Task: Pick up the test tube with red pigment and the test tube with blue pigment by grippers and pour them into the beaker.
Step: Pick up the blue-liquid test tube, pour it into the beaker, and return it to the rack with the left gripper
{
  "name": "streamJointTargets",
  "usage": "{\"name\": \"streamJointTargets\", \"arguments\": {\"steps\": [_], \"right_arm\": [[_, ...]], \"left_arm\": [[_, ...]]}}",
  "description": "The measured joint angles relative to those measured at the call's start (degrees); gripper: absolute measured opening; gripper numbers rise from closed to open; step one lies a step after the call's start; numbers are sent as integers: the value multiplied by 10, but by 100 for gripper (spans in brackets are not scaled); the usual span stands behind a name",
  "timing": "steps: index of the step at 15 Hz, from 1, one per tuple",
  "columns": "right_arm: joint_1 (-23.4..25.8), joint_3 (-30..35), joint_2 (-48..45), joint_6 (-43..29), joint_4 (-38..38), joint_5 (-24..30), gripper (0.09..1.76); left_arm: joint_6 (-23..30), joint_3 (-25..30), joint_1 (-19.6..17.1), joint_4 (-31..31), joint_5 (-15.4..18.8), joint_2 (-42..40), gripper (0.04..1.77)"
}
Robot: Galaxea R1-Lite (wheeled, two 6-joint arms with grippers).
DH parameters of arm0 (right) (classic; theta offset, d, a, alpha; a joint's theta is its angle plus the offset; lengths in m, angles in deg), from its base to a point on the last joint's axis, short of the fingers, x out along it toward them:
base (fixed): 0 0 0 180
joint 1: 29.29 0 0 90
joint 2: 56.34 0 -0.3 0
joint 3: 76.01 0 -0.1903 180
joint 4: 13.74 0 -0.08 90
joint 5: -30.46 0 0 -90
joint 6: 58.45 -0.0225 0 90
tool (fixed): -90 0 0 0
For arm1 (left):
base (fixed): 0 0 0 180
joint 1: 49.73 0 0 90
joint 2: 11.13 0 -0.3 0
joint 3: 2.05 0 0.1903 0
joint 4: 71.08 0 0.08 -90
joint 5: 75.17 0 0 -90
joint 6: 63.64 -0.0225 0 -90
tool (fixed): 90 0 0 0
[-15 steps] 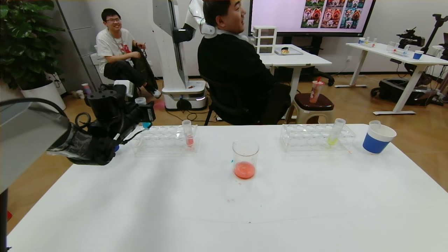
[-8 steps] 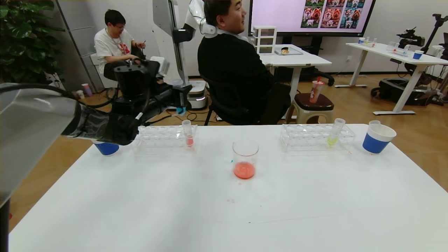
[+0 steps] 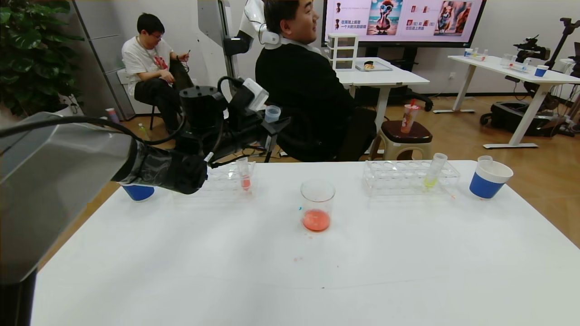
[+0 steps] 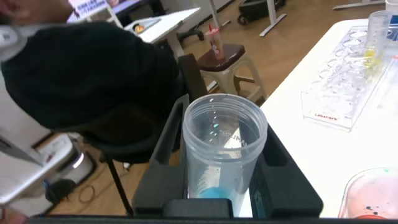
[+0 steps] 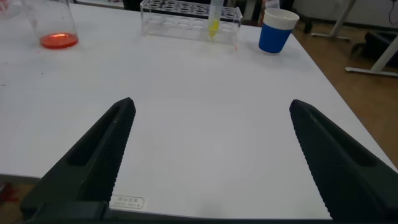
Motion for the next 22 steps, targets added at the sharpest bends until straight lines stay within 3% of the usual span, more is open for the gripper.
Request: {"name": "streamJointTargets", "arguments": {"steps": [3, 6, 8, 13, 17, 22], "right_arm": [[0, 0, 0, 0, 0, 0, 173], [0, 0, 0, 0, 0, 0, 173], [0, 0, 0, 0, 0, 0, 173], [0, 0, 0, 0, 0, 0, 173], [0, 0, 0, 0, 0, 0, 173], [0, 0, 0, 0, 0, 0, 173]], "left_arm": [[-58, 0, 15, -54, 28, 24, 53], [-78, 0, 28, -135, 68, 56, 53], [-132, 0, 33, -165, 102, 81, 53], [-284, -31, 31, -167, 175, 121, 53], [-372, -66, 34, -164, 185, 146, 53], [-446, -108, 35, -164, 208, 180, 53]]}}
